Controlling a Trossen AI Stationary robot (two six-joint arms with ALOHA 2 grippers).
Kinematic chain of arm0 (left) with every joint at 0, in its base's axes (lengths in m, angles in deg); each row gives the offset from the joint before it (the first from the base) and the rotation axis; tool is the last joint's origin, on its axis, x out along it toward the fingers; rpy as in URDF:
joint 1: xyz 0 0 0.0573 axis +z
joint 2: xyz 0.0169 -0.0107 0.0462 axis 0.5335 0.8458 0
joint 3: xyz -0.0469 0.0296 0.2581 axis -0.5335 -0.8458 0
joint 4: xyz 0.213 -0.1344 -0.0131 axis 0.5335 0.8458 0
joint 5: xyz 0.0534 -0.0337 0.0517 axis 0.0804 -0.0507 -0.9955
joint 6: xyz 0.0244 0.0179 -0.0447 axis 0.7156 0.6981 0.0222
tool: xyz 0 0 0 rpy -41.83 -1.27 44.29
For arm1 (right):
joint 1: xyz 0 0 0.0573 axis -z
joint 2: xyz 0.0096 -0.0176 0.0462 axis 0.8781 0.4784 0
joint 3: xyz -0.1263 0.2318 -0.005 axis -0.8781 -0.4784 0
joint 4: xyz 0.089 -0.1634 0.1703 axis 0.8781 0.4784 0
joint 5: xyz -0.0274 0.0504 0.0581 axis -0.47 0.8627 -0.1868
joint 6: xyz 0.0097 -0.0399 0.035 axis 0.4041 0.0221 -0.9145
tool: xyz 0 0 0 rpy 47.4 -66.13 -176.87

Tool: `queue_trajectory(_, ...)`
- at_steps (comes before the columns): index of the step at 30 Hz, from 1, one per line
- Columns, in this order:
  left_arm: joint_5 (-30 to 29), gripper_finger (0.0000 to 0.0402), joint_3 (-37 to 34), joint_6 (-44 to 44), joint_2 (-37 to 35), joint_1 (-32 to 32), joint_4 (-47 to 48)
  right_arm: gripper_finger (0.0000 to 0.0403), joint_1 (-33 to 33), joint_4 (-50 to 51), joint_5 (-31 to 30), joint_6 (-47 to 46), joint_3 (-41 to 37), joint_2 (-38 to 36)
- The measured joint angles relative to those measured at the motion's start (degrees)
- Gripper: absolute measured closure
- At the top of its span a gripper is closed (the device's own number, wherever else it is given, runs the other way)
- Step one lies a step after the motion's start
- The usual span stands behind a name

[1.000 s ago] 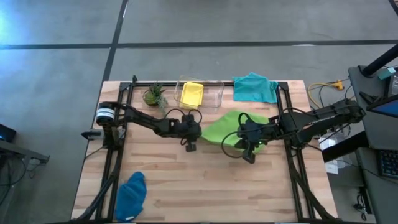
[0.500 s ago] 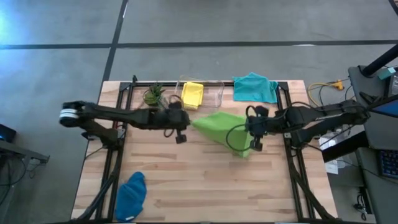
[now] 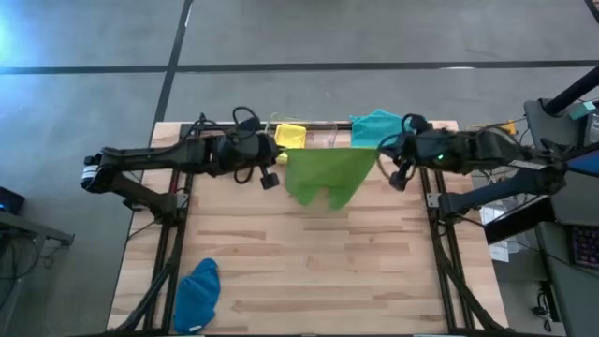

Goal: Fold microfiber towels
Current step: Fold the green towel

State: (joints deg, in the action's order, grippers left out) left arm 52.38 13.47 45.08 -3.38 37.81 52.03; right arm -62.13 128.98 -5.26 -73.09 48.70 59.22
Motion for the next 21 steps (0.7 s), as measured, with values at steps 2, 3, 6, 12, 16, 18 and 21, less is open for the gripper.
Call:
queue_trajectory(2, -0.06, 0.0401, 1.76, -2.98, 0.91, -0.76, 1.8, 0.0394, -1.91, 3.06, -0.18, -1.86, 2.11, 0.72)
queue_trajectory(3, -0.04, 0.0401, 2.19, -4.78, 1.02, -1.25, 2.93, 0.0394, -3.33, 4.31, -0.16, -3.58, 2.68, 1.1)
queue_trajectory(6, -0.38, 0.0401, 1.67, -9.62, 1.0, -3.62, 5.77, 0.0394, -9.41, 7.95, -0.03, -10.13, 1.88, 1.81)
queue_trajectory(12, -6.47, 0.0401, 0.81, -12.49, 0.19, -8.83, 9.62, 0.0394, -24.46, 9.83, -13.08, -16.99, -4.57, 2.15)
queue_trajectory(16, -7.67, 0.0402, 3.49, -11.95, 0.15, -8.72, 9.79, 0.0395, -24.39, 10.61, -18.15, -16.96, -3.7, 1.34)
queue_trajectory(18, -9.03, 0.0402, 5.6, -9.67, 0.15, -8.59, 9.8, 0.0395, -22.91, 10.62, -18.64, -14.75, -1.63, 1.26)
queue_trajectory(21, -11.66, 0.0402, 8.85, -4.41, 0.13, -7.84, 9.6, 0.0395, -20.13, 10.16, -20.62, -9.41, 1.85, 1.19)
